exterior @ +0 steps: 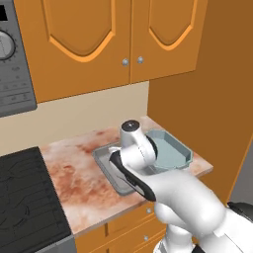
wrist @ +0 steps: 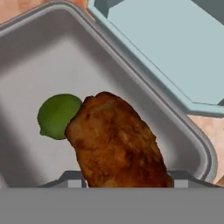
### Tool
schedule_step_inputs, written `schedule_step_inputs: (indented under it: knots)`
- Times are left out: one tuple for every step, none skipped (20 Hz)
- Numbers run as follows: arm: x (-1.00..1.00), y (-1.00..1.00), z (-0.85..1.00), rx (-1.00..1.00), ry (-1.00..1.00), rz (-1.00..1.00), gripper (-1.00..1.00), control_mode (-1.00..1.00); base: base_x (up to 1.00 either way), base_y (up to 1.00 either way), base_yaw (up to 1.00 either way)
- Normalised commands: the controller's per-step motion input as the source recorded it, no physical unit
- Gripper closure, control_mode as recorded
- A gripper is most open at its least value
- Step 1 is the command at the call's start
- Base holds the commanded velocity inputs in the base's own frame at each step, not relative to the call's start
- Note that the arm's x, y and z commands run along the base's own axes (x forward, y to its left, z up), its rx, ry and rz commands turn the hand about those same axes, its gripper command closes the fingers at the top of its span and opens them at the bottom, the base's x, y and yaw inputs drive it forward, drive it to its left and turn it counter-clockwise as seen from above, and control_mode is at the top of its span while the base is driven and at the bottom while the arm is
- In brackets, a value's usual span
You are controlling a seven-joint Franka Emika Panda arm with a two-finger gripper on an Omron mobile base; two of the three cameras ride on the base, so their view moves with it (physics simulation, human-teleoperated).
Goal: Place one lime and one chicken drumstick in each tupperware on the nearby counter, to pack two identical lunches.
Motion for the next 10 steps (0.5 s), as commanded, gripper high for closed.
schedule_step_inputs:
  knots:
    - [0.43, -0.07, -0.43, 0.0, 0.0, 0.0, 1.0, -1.0, 0.0, 0.0, 0.0]
    - [0.48, -0.04, -0.5, 0.0, 0.0, 0.0, 1.0, -1.0, 0.0, 0.0, 0.0]
    - [0.64, 0.0, -0.55, 0.0, 0.0, 0.0, 1.0, -1.0, 0.0, 0.0, 0.0]
    - [0.66, 0.0, -0.59, 0.0, 0.0, 0.0, 1.0, -1.0, 0.0, 0.0, 0.0]
    - [0.71, 0.0, -0.56, 0.0, 0.01, 0.0, 1.0, -1.0, 0.0, 0.0, 0.0]
    - [0.7, 0.0, -0.56, 0.0, 0.01, 0.0, 1.0, -1.0, 0.0, 0.0, 0.0]
    - [0.68, 0.0, -0.56, -0.01, 0.01, 0.0, 1.0, -1.0, 0.0, 0.0, 0.0]
    - [0.69, 0.0, -0.52, -0.01, 0.01, 0.0, 1.0, -1.0, 0.0, 0.0, 0.0]
    - [0.74, 0.0, -0.41, -0.01, 0.0, 0.0, 1.0, -1.0, 0.0, 0.0, 0.0]
    - [0.78, 0.0, -0.33, -0.03, 0.02, 0.0, -1.0, -1.0, 0.0, 0.0, 0.0]
